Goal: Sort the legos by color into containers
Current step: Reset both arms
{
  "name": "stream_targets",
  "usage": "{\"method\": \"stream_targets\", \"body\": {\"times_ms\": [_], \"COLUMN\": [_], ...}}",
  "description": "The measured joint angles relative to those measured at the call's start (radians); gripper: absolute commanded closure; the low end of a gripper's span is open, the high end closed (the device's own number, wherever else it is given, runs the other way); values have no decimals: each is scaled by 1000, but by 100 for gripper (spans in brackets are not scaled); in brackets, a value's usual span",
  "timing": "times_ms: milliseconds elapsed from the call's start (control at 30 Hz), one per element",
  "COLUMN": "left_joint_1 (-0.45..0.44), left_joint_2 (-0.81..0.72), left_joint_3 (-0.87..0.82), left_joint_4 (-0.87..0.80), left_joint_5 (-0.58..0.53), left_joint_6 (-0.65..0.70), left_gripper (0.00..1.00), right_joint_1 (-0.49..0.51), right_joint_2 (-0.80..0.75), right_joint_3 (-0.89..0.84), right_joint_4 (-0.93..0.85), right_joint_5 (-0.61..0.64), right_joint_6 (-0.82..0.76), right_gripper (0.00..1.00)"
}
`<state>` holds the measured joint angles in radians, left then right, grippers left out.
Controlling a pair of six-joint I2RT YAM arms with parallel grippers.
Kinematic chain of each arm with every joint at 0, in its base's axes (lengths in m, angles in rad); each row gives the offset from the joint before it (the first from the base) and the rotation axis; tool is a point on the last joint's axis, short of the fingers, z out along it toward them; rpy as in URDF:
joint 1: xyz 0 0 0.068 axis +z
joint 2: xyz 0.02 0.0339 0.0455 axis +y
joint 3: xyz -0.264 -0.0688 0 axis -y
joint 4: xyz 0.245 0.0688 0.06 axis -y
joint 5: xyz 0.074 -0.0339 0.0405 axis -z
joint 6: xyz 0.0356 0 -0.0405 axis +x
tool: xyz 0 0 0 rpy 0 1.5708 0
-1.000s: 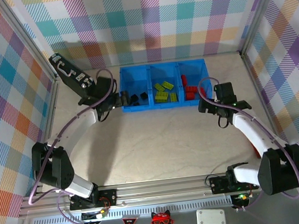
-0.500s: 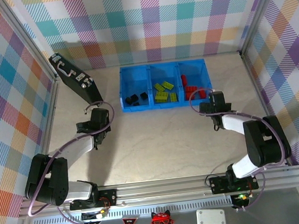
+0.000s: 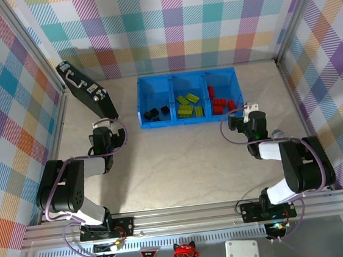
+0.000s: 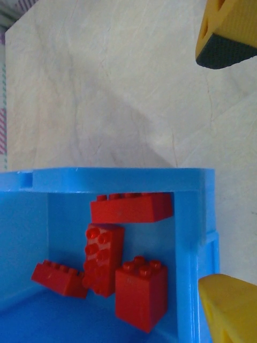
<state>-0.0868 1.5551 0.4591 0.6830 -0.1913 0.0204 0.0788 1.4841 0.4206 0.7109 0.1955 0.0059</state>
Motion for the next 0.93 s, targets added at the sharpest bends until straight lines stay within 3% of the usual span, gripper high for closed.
{"method": "stream_targets", "body": {"times_ms": [300,933], "left_joint_1": [11,11], "left_joint_2": [24,24], "left_joint_3": [-37,-37], "left_joint_4": [95,118], "left_joint_5": [90,98], "left_joint_6": [3,3], "left_gripper": [0,0], "right_joint_1": [-50,-54], "right_joint_2": [50,51], "right_joint_3": [-11,-11], "right_joint_4": [75,75], "right_joint_5": [-122,-151], "right_joint_6": [4,5], "right_gripper": [1,1]}}
